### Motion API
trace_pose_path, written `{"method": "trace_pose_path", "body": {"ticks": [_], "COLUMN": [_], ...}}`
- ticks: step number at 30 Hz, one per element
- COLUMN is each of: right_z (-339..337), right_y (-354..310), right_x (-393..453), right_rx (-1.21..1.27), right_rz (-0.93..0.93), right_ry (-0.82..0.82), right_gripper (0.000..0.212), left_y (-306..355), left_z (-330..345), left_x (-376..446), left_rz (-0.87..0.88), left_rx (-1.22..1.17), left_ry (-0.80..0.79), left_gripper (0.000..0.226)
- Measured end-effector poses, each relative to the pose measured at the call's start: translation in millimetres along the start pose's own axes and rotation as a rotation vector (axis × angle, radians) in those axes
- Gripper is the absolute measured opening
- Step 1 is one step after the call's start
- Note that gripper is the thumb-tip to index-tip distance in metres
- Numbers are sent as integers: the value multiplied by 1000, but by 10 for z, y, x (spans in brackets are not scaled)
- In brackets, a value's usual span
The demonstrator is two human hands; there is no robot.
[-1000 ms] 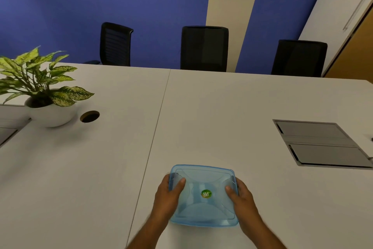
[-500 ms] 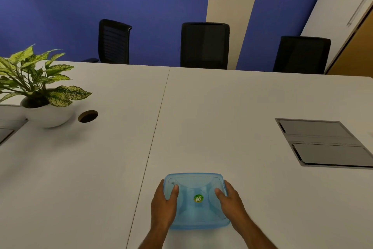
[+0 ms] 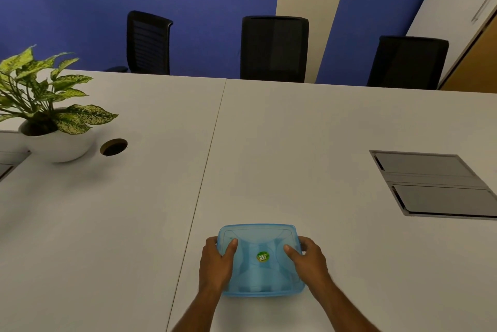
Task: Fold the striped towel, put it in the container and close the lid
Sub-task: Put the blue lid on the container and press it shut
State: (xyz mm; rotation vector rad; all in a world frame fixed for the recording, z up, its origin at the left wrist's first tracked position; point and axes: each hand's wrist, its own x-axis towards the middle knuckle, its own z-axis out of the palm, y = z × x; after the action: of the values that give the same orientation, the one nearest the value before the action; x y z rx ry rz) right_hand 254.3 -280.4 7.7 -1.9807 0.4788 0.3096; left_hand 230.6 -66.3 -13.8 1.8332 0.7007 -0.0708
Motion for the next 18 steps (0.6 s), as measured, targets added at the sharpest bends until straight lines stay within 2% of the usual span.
{"method": "trace_pose_path", "body": {"ticks": [7, 13, 18], "right_z": [0, 21, 35], "right_y": [27, 25, 28], "right_x": [128, 200, 210], "right_rx": [2, -63, -93], "right_rz": [95, 100, 93], "right_ry": [5, -3, 11], "right_gripper": [36, 27, 30], "left_y": [4, 70, 79], "left_z": [-36, -24, -75], "left_x": [126, 171, 190], "left_rz": [-71, -123, -132], "left_rx": [89, 105, 46], "left_ry": [-31, -25, -23], "left_gripper": [39, 35, 37]}}
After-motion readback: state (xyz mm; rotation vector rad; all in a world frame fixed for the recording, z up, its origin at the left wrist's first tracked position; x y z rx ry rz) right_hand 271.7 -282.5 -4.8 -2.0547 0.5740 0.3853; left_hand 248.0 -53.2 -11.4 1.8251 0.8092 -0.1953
